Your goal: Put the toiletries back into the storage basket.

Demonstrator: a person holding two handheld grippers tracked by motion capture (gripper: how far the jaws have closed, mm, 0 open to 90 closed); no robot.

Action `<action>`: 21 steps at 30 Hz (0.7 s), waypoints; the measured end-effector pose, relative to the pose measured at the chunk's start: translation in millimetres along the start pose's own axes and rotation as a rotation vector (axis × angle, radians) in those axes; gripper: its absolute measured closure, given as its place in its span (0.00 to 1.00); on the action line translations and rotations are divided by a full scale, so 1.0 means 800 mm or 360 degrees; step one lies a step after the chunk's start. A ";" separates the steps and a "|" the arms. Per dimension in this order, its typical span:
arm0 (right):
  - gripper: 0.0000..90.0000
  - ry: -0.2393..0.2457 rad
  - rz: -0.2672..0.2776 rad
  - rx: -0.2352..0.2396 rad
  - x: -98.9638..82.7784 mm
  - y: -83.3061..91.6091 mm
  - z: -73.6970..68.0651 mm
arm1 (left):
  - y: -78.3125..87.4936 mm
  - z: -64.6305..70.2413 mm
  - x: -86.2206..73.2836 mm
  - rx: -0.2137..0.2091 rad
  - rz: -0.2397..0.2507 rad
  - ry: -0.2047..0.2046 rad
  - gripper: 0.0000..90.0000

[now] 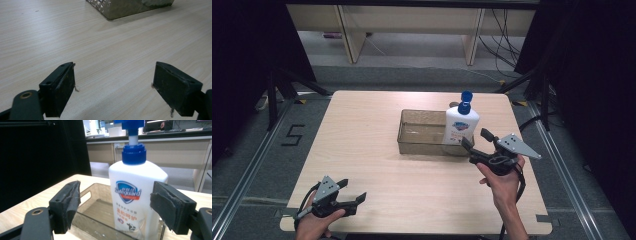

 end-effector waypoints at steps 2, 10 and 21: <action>0.24 0.0002 0.0008 0.0017 -0.003 0.000 -0.001 | 0.000 -0.001 0.000 0.0000 -0.0001 0.0000 0.19; 0.22 -0.0027 -0.0025 0.0044 -0.015 0.003 -0.004 | 0.000 -0.001 0.000 -0.0001 -0.0002 -0.0002 0.19; 0.19 -0.0031 -0.0063 0.0056 -0.036 -0.002 -0.001 | -0.001 -0.002 0.001 0.0001 -0.0003 0.0005 0.19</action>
Point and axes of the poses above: each handheld gripper's, and its own axes: y roughly backward along the jaws, x roughly out of its top, z roughly to its right, the point moved 10 cm from there along -y, roughly forward along the jaws, and after that the axes turned 13 degrees about -x, right-handed, at the moved point
